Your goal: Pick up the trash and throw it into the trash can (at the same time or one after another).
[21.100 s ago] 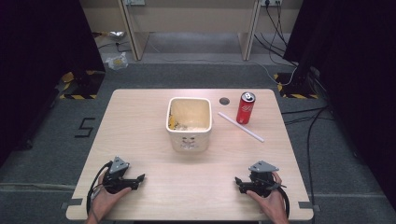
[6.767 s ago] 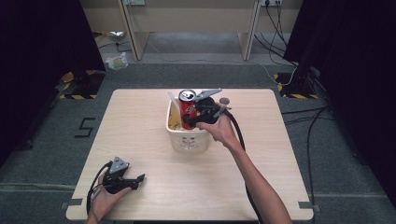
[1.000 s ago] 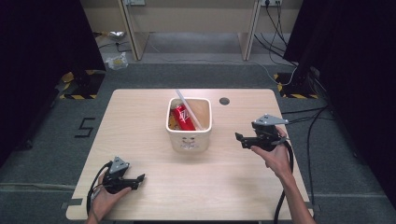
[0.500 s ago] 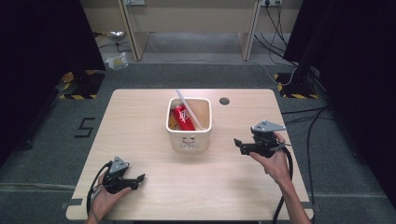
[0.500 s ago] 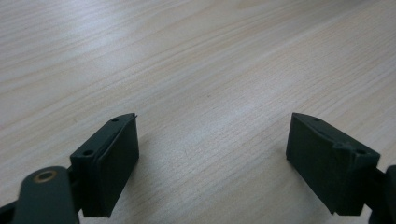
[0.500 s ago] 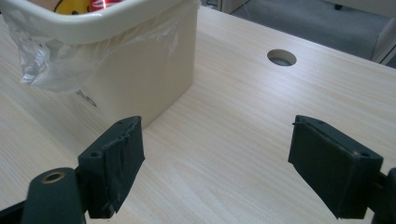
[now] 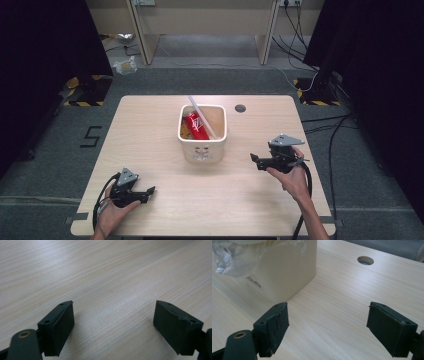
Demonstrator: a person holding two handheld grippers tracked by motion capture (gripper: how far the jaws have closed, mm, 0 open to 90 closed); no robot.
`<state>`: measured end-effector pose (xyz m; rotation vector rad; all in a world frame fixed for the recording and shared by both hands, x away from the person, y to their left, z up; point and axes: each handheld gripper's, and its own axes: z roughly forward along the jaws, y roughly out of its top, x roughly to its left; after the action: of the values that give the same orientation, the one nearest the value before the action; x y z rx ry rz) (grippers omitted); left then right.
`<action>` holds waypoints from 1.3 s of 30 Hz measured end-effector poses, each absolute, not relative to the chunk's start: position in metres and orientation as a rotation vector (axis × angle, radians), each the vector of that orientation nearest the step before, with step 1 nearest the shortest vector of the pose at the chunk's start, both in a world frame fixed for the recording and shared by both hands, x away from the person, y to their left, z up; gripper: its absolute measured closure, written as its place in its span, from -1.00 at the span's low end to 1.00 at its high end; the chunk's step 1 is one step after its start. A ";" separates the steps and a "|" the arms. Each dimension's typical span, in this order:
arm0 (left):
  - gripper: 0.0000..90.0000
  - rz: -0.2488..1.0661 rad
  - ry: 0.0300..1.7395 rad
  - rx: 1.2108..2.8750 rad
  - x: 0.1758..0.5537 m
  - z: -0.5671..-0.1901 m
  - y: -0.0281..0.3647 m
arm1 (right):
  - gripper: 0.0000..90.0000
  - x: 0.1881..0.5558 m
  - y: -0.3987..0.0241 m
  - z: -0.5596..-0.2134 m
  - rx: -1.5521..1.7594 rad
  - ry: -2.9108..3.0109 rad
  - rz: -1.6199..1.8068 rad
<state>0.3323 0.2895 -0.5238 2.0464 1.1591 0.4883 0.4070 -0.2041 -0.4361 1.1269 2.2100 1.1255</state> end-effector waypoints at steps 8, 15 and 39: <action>-0.64 0.488 1.158 2.047 0.332 -0.524 0.289 | -0.61 0.405 -0.205 -0.447 1.145 2.221 1.118; -0.64 0.488 1.159 2.046 0.332 -0.524 0.289 | -0.61 0.403 -0.207 -0.453 1.161 2.217 1.122; -0.64 0.488 1.159 2.047 0.332 -0.524 0.289 | -0.61 0.383 -0.210 -0.466 1.159 2.221 1.123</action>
<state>0.3323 0.2895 -0.5238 2.0469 1.1586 0.4883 0.3828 -0.2101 -0.4665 1.1593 2.2208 1.1233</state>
